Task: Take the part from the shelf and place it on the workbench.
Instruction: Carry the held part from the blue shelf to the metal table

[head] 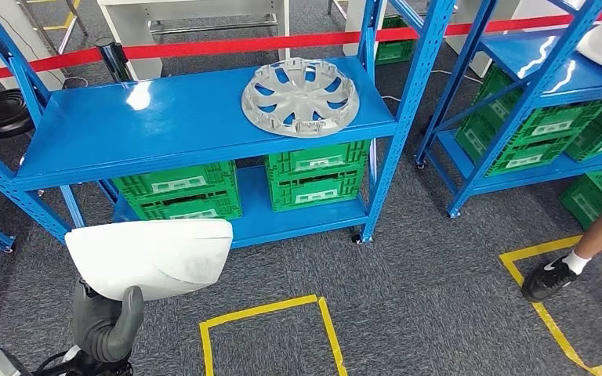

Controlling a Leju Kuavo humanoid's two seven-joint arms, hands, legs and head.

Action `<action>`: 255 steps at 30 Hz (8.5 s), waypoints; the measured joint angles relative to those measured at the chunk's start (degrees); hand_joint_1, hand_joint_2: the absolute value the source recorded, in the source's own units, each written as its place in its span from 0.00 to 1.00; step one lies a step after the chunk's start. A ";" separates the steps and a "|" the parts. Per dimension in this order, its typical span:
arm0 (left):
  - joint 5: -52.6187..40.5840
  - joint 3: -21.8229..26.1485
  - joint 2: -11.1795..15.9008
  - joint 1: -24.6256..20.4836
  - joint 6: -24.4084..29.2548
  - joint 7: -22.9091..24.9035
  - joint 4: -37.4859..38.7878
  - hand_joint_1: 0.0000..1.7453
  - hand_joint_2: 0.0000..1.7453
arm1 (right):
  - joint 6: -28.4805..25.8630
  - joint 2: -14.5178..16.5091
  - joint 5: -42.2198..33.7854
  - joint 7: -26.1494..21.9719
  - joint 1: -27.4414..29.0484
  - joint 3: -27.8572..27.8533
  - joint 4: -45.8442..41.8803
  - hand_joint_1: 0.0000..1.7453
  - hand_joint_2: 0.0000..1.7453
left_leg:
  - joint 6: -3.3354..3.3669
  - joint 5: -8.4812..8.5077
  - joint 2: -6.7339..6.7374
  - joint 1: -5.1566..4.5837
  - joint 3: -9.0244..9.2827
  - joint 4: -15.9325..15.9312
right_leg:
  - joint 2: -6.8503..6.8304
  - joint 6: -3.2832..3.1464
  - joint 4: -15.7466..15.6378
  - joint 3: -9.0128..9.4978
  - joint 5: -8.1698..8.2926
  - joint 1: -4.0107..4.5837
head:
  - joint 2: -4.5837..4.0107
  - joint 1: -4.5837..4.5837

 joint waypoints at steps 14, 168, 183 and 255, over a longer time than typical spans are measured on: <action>-1.66 -0.81 1.46 0.92 0.70 0.67 0.21 1.00 1.00 | -0.69 2.34 -0.33 -7.75 0.03 -1.38 0.04 0.00 0.00 | -4.12 -8.01 -0.30 0.88 -5.22 16.27 | -0.63 -2.85 -15.38 3.45 5.39 0.30 | 0.00 -0.28; -11.03 2.48 3.50 7.61 15.96 1.12 0.07 1.00 1.00 | 9.48 4.01 6.74 -3.25 0.06 -3.56 0.00 0.00 0.00 | -4.26 -6.66 -0.61 0.92 -5.21 13.17 | -4.01 -3.41 -15.13 6.90 1.99 0.40 | 0.00 -0.73; -17.94 5.02 3.26 8.31 15.19 0.72 -5.13 1.00 1.00 | 8.05 4.68 7.01 -7.31 -1.14 -2.38 -0.02 0.00 0.00 | -0.72 -1.33 -4.04 0.83 0.83 0.59 | 0.20 -0.75 -1.24 0.99 -3.40 0.45 | 0.00 -0.20; -19.92 8.90 -1.29 7.87 15.20 -1.14 -8.59 1.00 1.00 | 7.03 4.23 5.16 -3.56 -0.22 -8.09 -0.07 0.00 0.00 | -3.44 -6.29 -2.11 1.06 -3.62 9.09 | -0.17 -3.29 -15.30 6.52 2.78 0.62 | 0.00 -0.15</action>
